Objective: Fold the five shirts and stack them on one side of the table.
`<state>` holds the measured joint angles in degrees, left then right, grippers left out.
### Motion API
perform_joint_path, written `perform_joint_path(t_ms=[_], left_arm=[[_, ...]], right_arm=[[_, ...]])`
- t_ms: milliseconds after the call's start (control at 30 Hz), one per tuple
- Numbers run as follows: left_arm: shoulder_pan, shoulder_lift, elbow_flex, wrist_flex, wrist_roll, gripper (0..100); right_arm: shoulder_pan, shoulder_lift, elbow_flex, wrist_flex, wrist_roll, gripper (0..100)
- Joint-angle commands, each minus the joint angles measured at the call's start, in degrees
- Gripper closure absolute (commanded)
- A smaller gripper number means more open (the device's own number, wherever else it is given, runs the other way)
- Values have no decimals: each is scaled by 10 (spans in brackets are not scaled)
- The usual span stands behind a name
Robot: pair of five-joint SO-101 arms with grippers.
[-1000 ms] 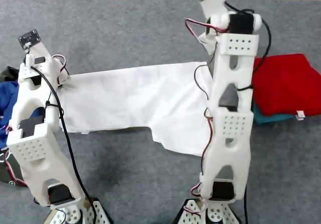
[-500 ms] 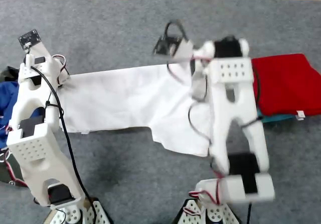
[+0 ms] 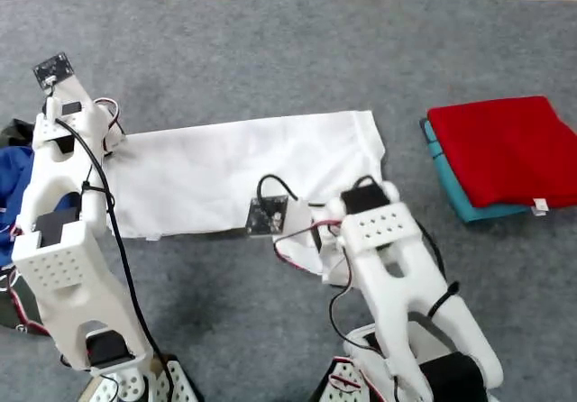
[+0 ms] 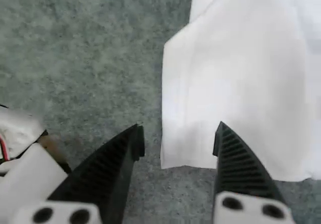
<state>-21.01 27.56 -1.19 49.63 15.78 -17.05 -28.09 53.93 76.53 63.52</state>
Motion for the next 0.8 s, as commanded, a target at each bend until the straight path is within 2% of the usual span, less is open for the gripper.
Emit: perform_joint_path(t_ms=[0, 233, 367, 600, 767], left_arm=[[-2, -4, -22, 4, -4, 971], [-3, -4, -22, 5, -4, 971], [-6, -4, -22, 5, -4, 971], [-7, -4, -22, 6, -4, 971], [-6, -4, -22, 4, -4, 971]], right_arm=[[-10, 0, 29, -59, -5, 758], [-7, 128, 37, -162, -8, 762], [-6, 195, 16, -176, -10, 770], [14, 204, -3, -212, -9, 968], [18, 204, -6, -224, -9, 980]])
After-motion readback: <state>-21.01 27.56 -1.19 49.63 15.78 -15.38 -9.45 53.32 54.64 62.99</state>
